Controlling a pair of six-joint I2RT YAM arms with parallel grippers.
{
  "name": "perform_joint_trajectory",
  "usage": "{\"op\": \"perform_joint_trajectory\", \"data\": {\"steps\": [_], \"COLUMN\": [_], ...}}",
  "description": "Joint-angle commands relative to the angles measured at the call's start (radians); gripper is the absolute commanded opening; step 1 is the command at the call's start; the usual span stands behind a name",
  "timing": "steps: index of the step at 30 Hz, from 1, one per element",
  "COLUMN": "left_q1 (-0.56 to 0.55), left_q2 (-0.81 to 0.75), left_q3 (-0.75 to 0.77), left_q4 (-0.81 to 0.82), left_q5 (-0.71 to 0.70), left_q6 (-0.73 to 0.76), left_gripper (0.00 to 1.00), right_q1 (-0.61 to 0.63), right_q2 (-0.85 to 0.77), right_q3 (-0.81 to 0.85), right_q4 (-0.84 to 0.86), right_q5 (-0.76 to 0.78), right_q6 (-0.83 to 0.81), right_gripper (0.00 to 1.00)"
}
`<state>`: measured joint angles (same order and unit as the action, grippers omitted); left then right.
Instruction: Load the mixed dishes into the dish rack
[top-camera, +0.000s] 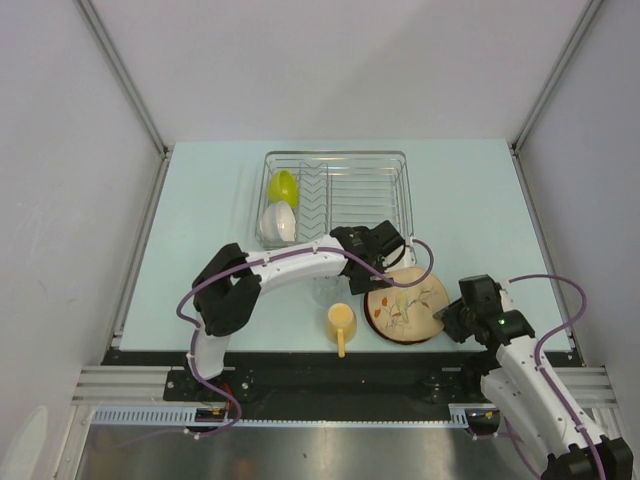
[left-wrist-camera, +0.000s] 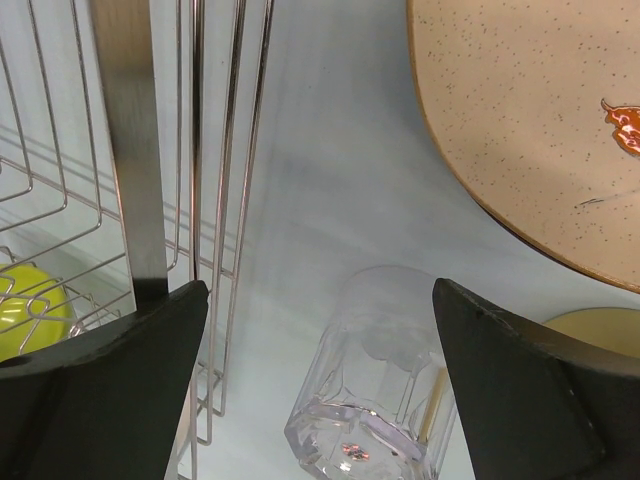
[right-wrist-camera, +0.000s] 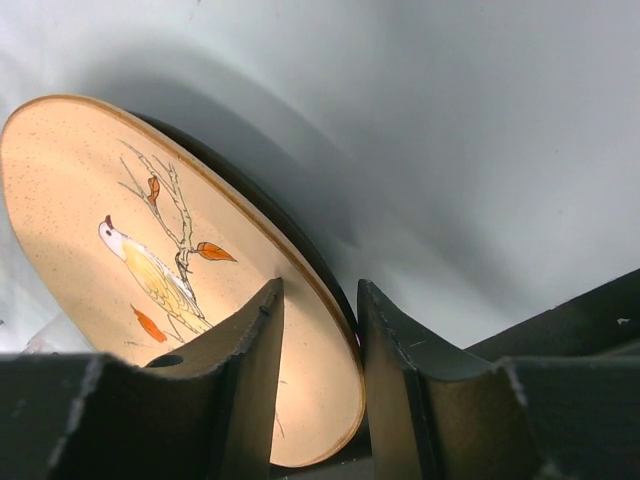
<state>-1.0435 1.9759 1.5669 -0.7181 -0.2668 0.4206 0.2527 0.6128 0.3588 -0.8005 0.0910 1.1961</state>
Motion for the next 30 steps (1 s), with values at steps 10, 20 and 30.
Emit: {"op": "perform_joint_trajectory", "data": {"steps": [10, 20, 30], "left_q1": [-0.004, -0.004, -0.003], "left_q2": [-0.025, -0.018, -0.018], "left_q3": [-0.002, 0.007, 0.004], "left_q4": [0.055, 0.08, 0.103], "left_q5": [-0.046, -0.068, -0.08], "left_q6": [0.023, 0.044, 0.06], "left_gripper": [0.99, 1.0, 1.0], "right_q1": [-0.004, -0.004, 0.002], "right_q2": [-0.085, -0.11, -0.084], "right_q3": [0.095, 0.072, 0.008], "right_q4": [-0.052, -0.085, -0.077], "right_q5": [-0.016, -0.022, -0.03], "right_q6": [-0.004, -0.012, -0.03], "right_gripper": [0.09, 0.22, 0.35]}}
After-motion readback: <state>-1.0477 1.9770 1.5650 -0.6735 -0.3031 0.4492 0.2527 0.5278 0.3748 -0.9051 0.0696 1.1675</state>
